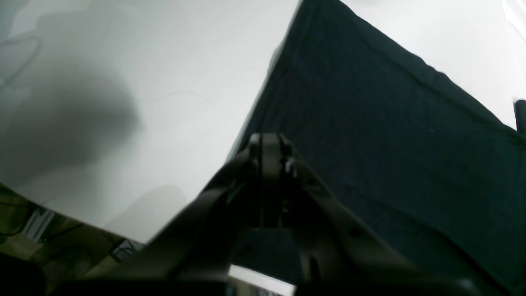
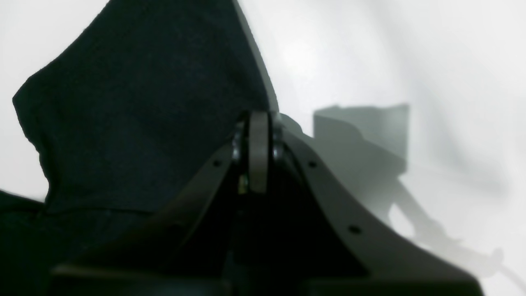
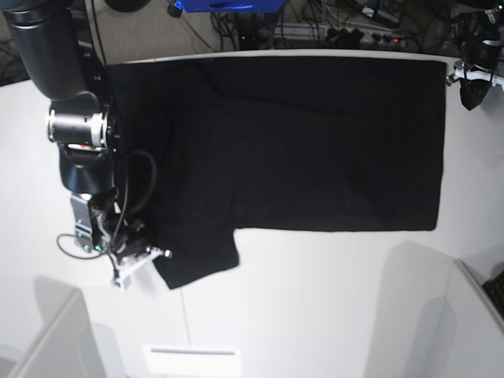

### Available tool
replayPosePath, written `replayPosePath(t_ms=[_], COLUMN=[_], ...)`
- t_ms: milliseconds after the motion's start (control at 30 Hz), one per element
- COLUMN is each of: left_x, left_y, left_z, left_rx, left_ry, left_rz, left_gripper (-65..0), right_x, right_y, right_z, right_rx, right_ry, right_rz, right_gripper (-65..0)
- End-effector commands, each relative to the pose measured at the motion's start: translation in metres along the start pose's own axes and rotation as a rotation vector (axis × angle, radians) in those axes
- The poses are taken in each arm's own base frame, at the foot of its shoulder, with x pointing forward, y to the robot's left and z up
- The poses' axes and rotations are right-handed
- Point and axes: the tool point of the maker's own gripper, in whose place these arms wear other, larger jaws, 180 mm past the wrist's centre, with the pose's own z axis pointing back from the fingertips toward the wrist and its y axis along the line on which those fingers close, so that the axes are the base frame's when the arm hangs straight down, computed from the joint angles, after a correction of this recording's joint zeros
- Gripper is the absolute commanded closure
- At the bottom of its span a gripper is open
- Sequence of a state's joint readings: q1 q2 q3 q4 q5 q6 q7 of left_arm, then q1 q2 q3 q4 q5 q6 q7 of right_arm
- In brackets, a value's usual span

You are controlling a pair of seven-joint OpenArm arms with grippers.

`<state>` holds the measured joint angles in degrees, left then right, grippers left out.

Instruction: Fold the T-shirt properly

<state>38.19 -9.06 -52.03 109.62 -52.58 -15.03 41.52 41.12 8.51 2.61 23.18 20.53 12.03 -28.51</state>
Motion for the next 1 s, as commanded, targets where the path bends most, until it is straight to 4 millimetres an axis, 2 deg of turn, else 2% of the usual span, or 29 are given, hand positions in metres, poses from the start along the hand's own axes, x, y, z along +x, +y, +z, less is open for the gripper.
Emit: replayPosePath(t_ms=[0,67,100,233,333,367,500,567,767,967], left_x=[0.017,0.023,0.029,0.067,0.090,0.097,0.119,0.125,0.120,0.109], left_y=[-0.004,-0.005,-0.006,-0.013,-0.022,-0.022,-0.008,-0.008,-0.025,-0.035], left_z=[0.000,-0.005,-0.008,-0.023,-0.041,-0.050,-0.088,-0.111,-0.174,-0.216], left_rx=[-0.015,-0.005,-0.002,0.012,0.009,0.010,0.056,0.072,0.083,0.055], left_ry=[-0.053,-0.063,-0.074,-0.160,-0.153,-0.137,-0.071,-0.040,0.089,0.132], left_rz=[-0.014,-0.049,-0.074,-0.147,-0.162,-0.154,-0.092,-0.101,-0.237,-0.274], left_gripper=[0.0,0.0,-4.8,-36.2,-49.2,-50.5,-46.9,-45.3,-44.4,-44.4], right_x=[0.017,0.017,0.017,0.017,0.016,0.016,0.016,0.016,0.019,0.020], right_y=[0.003,0.003,0.003,0.003,0.003,0.003,0.003,0.003,0.004,0.003], right_z=[0.005,0.005,0.005,0.005,0.005,0.005,0.005,0.005,0.006,0.006], right_rx=[0.004,0.004,0.004,0.004,0.004,0.004,0.004,0.004,0.005,0.003], right_ry=[-0.022,-0.022,-0.022,-0.021,-0.018,-0.018,-0.018,-0.018,-0.022,-0.024], right_rz=[0.011,0.011,0.011,0.011,0.011,0.011,0.011,0.011,0.012,0.011], right_gripper=[0.0,0.0,0.0,0.0,0.0,0.0,0.0,0.0,0.0,0.0])
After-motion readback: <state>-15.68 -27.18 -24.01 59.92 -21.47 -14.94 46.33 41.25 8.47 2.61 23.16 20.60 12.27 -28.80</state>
